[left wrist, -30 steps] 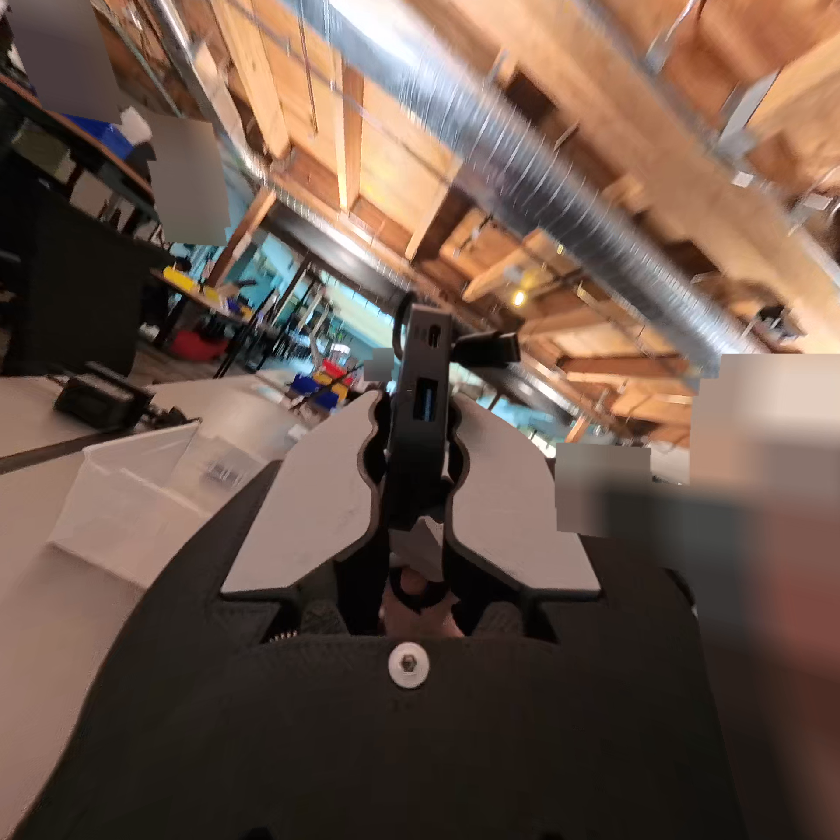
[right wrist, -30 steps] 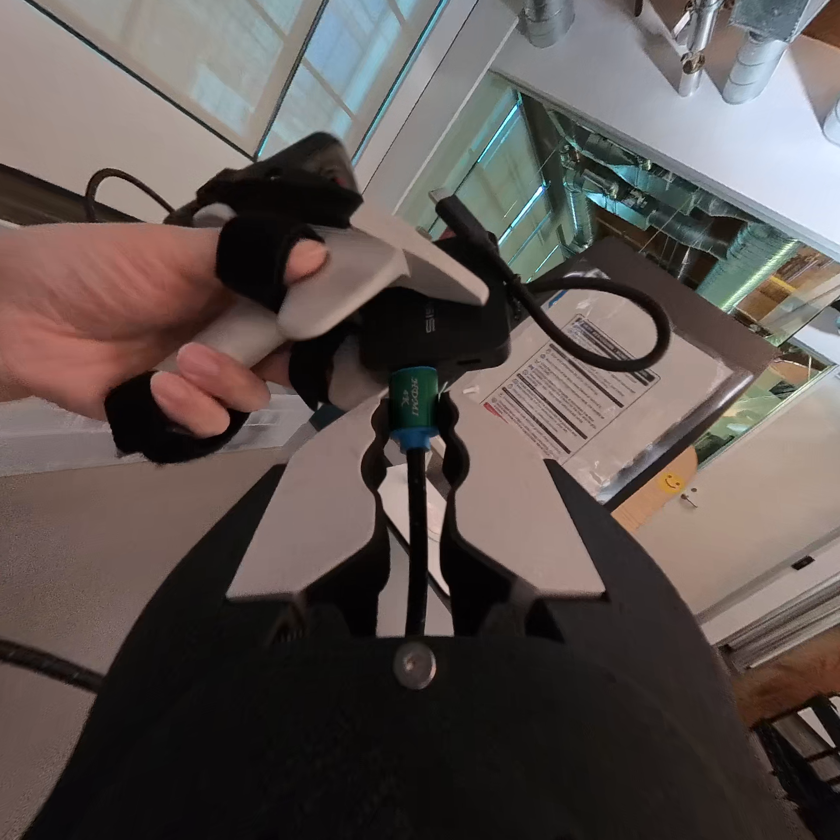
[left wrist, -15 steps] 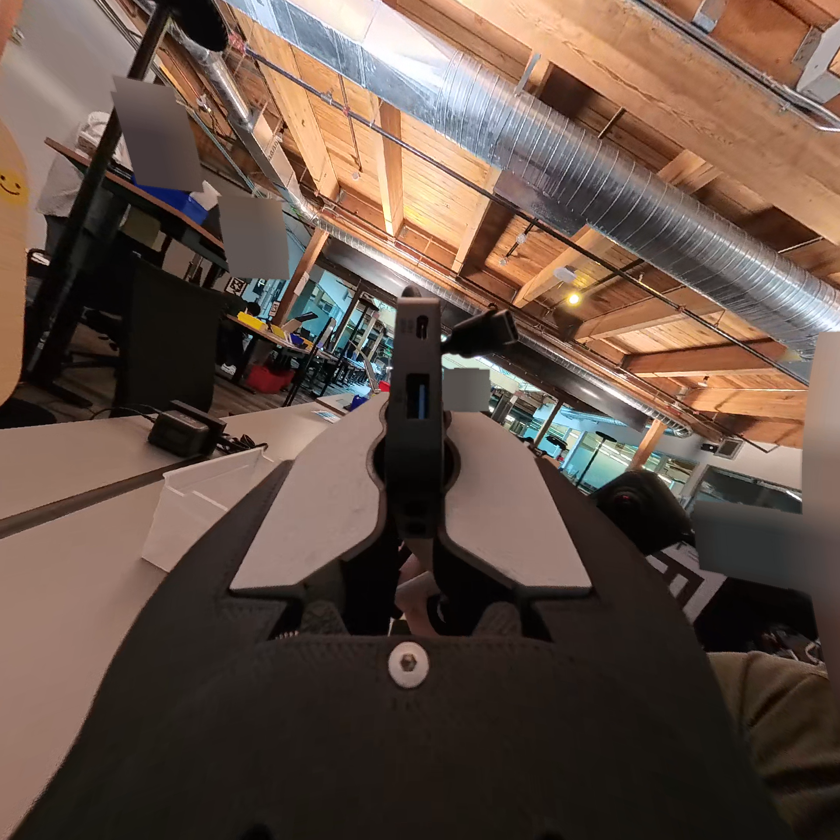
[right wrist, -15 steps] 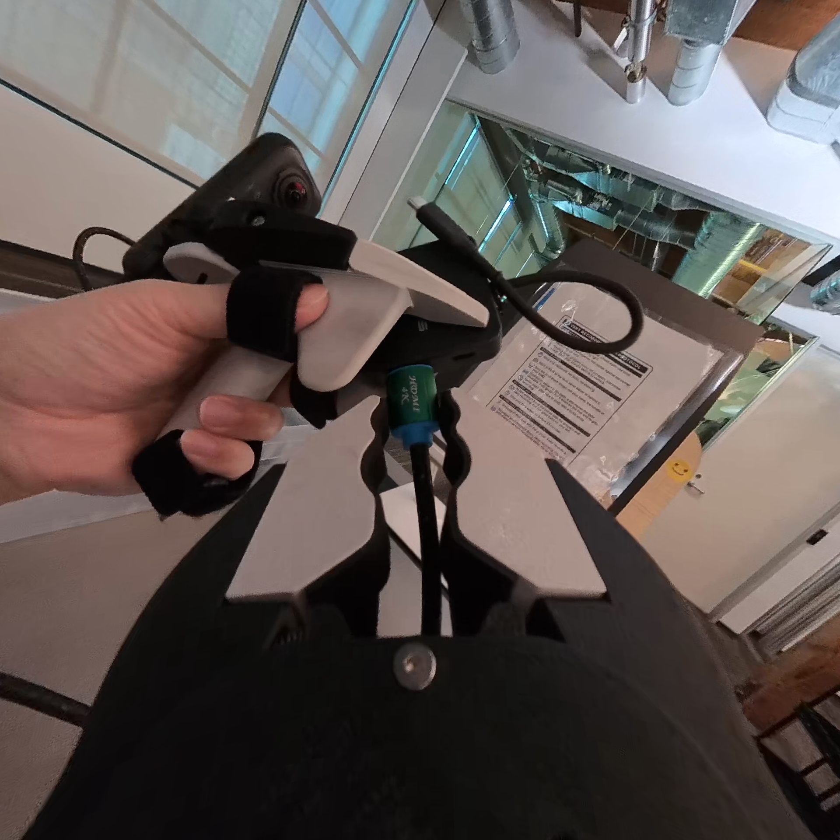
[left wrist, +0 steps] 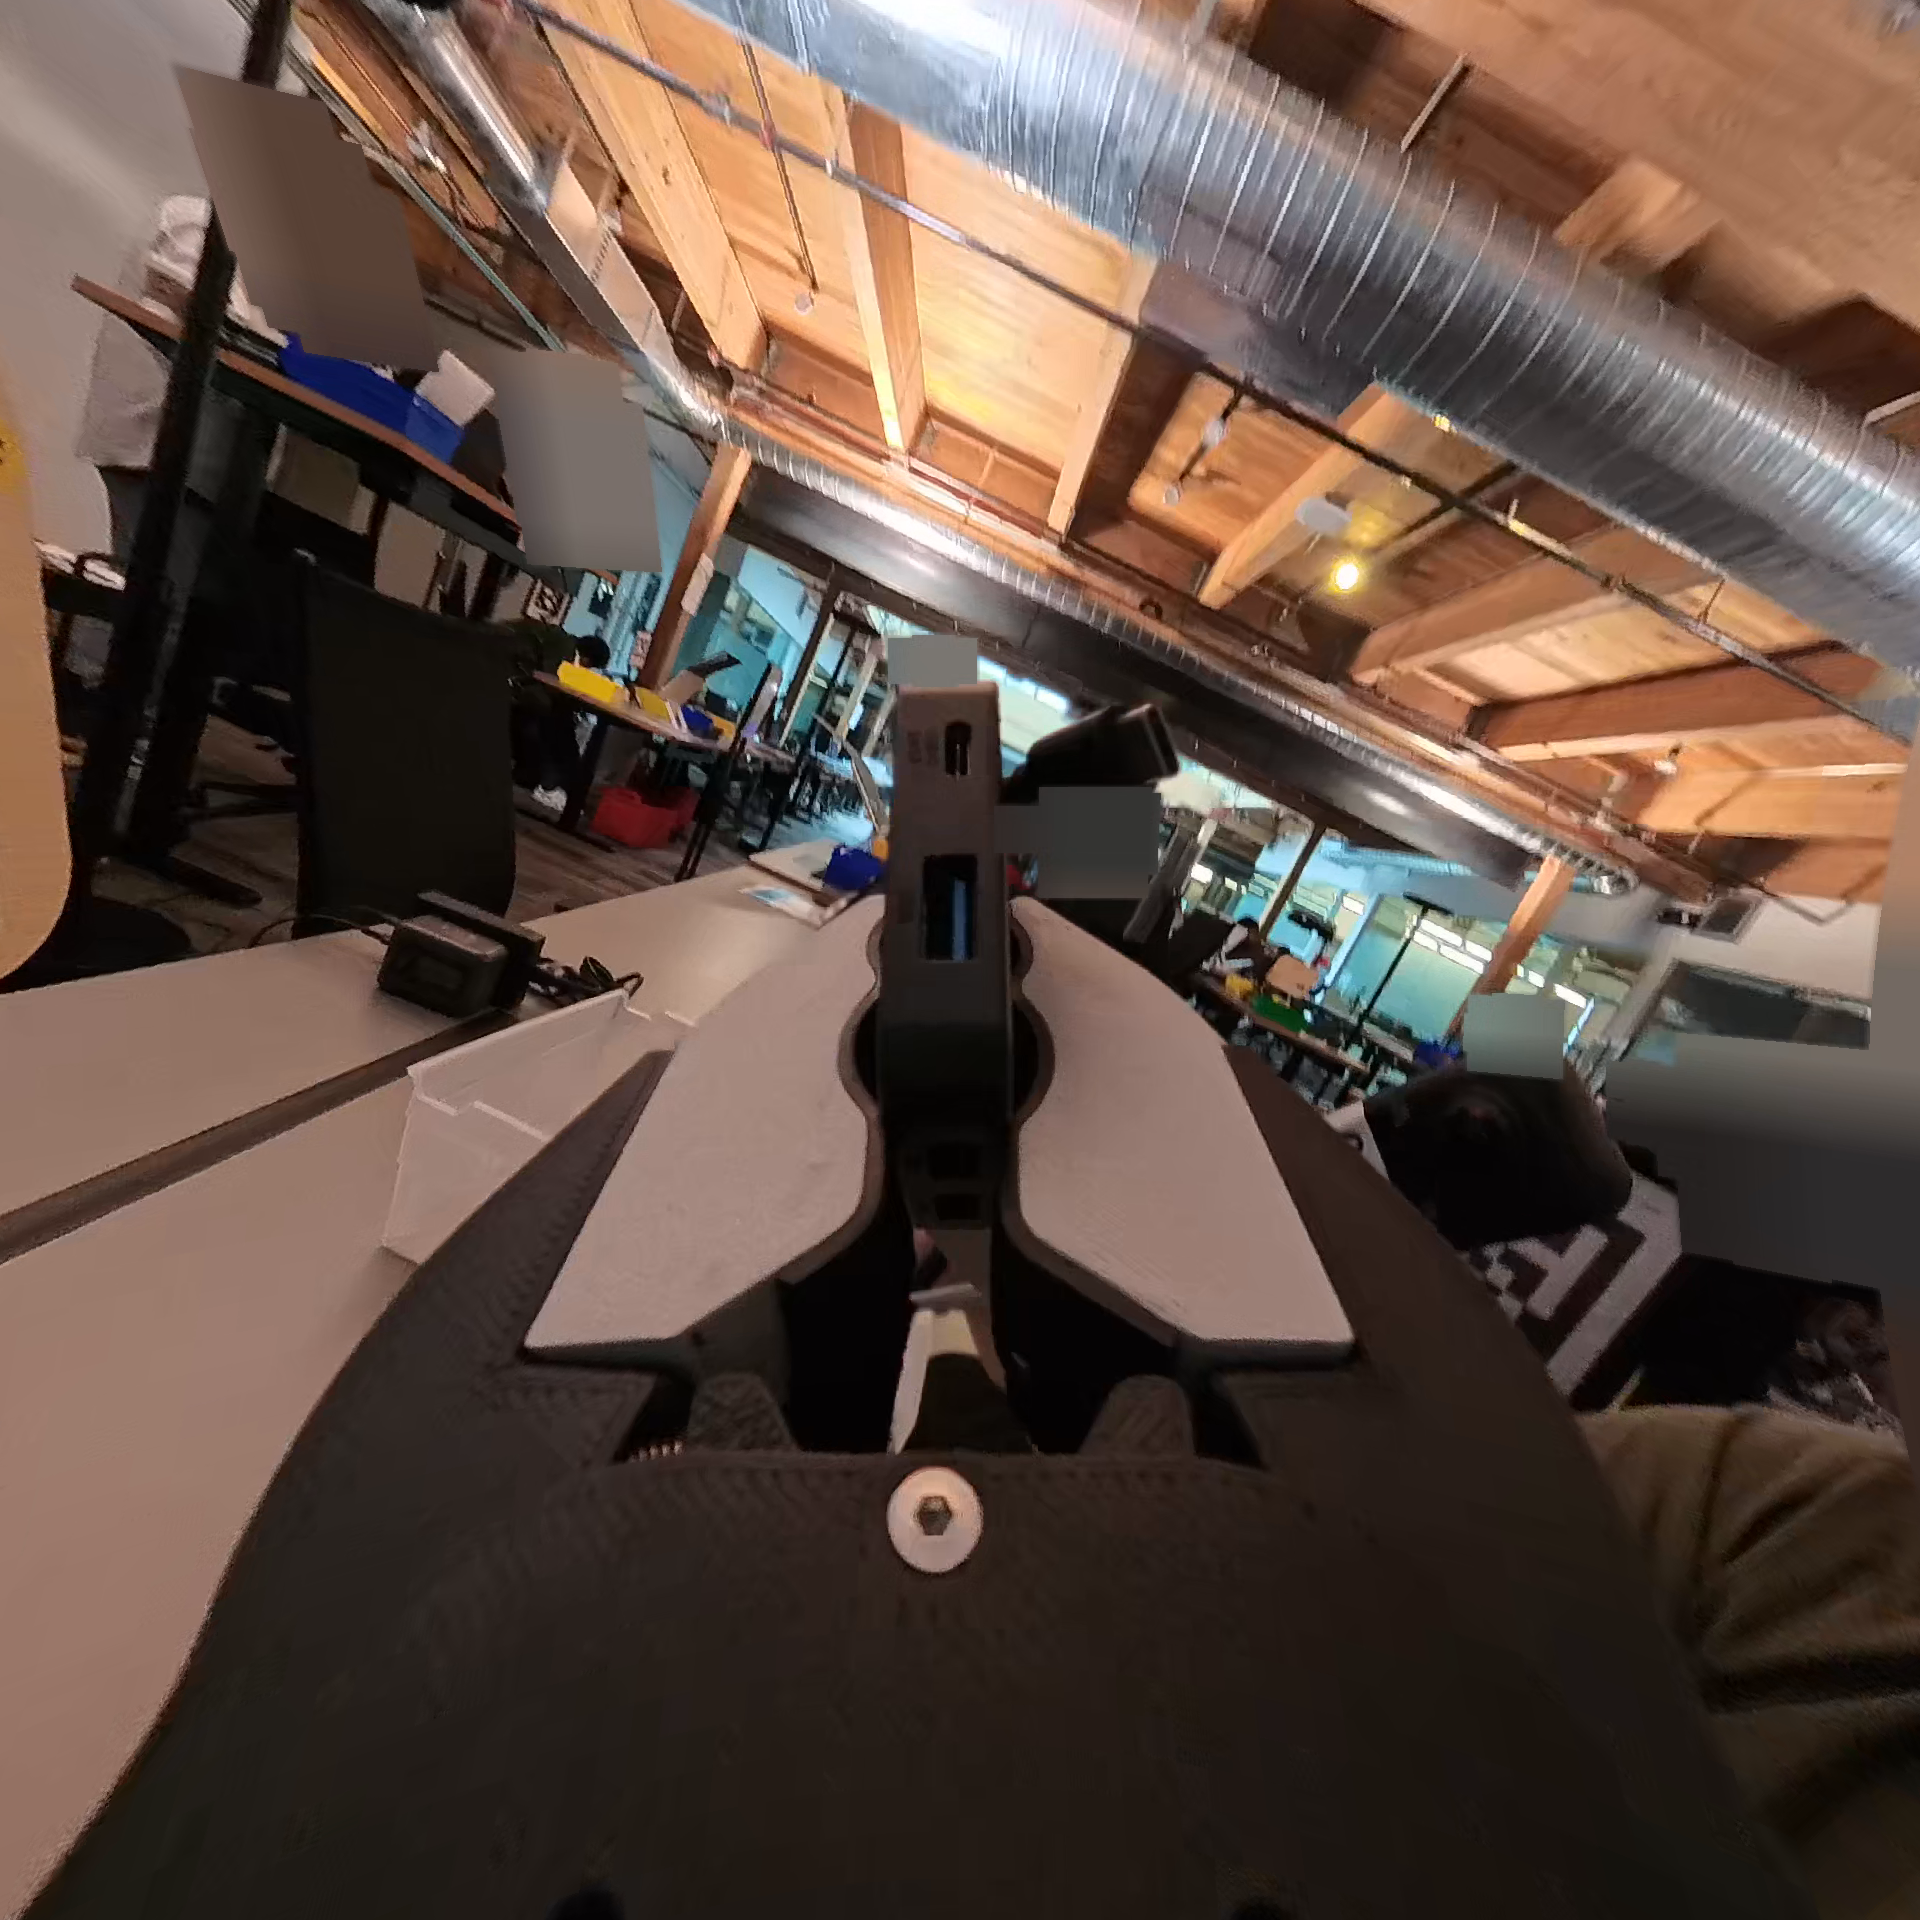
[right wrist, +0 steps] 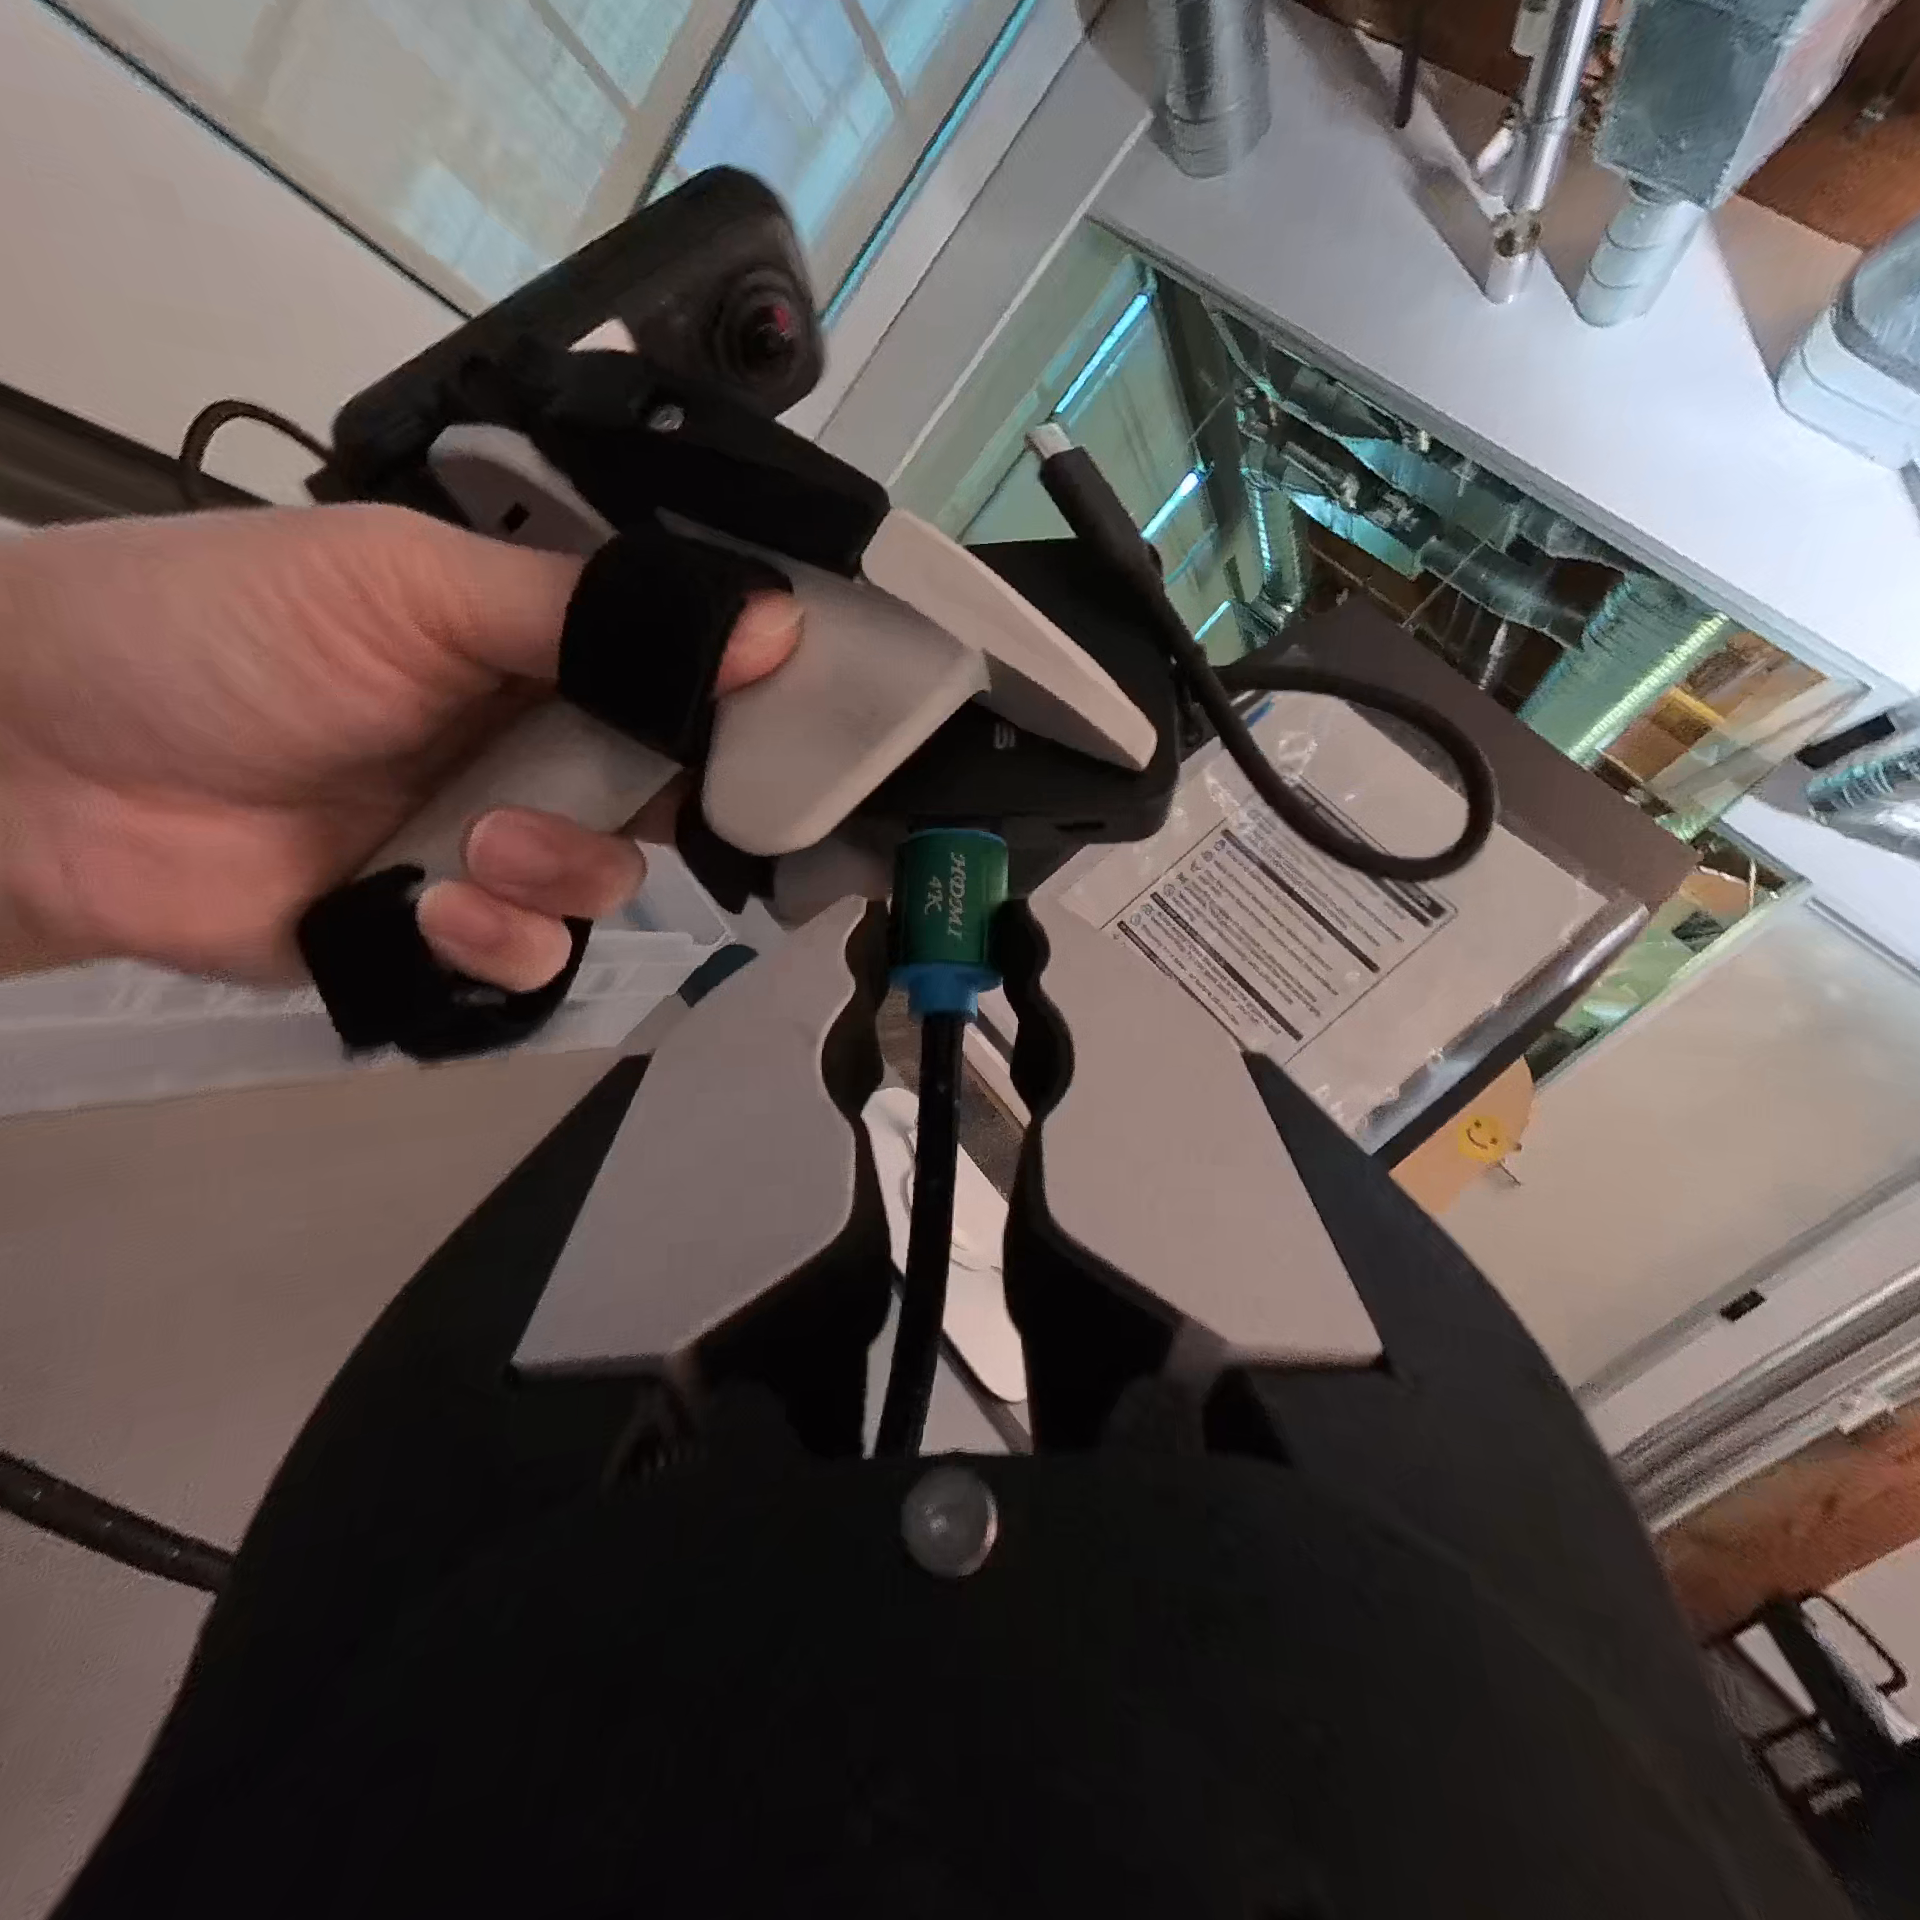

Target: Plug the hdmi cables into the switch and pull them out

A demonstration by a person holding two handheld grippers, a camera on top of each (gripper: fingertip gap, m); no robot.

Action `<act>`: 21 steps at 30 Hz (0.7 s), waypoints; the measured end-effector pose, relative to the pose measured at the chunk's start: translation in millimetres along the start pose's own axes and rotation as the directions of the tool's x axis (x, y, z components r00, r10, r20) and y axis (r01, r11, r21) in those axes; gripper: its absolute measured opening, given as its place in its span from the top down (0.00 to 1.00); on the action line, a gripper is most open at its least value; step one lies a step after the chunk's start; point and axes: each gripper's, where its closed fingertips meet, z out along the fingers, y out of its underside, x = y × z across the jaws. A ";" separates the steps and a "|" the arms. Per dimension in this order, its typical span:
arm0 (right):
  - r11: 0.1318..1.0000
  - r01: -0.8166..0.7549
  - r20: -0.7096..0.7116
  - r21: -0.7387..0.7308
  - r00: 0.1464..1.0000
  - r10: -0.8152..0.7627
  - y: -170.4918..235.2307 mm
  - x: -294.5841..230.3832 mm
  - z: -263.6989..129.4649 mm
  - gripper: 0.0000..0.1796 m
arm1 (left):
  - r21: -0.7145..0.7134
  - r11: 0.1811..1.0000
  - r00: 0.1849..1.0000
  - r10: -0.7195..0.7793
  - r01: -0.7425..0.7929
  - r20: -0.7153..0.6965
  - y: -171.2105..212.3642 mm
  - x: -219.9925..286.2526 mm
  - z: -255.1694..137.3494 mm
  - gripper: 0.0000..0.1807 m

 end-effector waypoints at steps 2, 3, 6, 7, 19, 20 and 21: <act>1.000 -0.017 -0.036 -0.011 0.999 0.017 -0.2 -0.4 1.5 0.88 | 0.031 0.999 0.999 -0.035 0.035 -0.001 -2.6 -1.7 -1.6 0.93; 0.999 -0.031 -0.036 -0.009 0.999 0.030 -0.4 -1.3 1.7 0.87 | 0.031 0.999 0.999 -0.042 0.042 -0.003 -2.7 -2.0 -2.1 0.93; 0.998 -0.063 -0.027 -0.007 0.998 0.063 -1.6 -0.5 2.3 0.88 | 0.035 0.999 1.000 0.002 -0.002 0.021 -4.3 -0.5 -2.1 0.93; 0.998 -0.062 -0.022 -0.009 0.998 0.062 -2.2 -0.4 2.0 0.88 | 0.031 0.999 1.000 0.014 -0.014 0.027 -4.6 0.3 -1.8 0.93; 0.992 -0.055 -0.129 -0.117 0.991 0.040 -8.9 108.2 -59.3 0.88 | 0.248 0.963 0.995 0.101 -0.102 0.017 -119.3 31.1 -116.0 0.92; 0.992 -0.073 -0.186 -0.102 0.981 0.053 -13.9 130.7 -78.9 0.88 | 0.217 0.969 0.993 0.119 -0.118 0.007 -115.3 36.6 -110.3 0.92; 0.989 -0.093 -0.227 -0.115 0.972 0.065 -14.2 150.3 -98.4 0.88 | 0.195 0.972 0.991 0.136 -0.133 0.000 -111.2 41.1 -104.4 0.92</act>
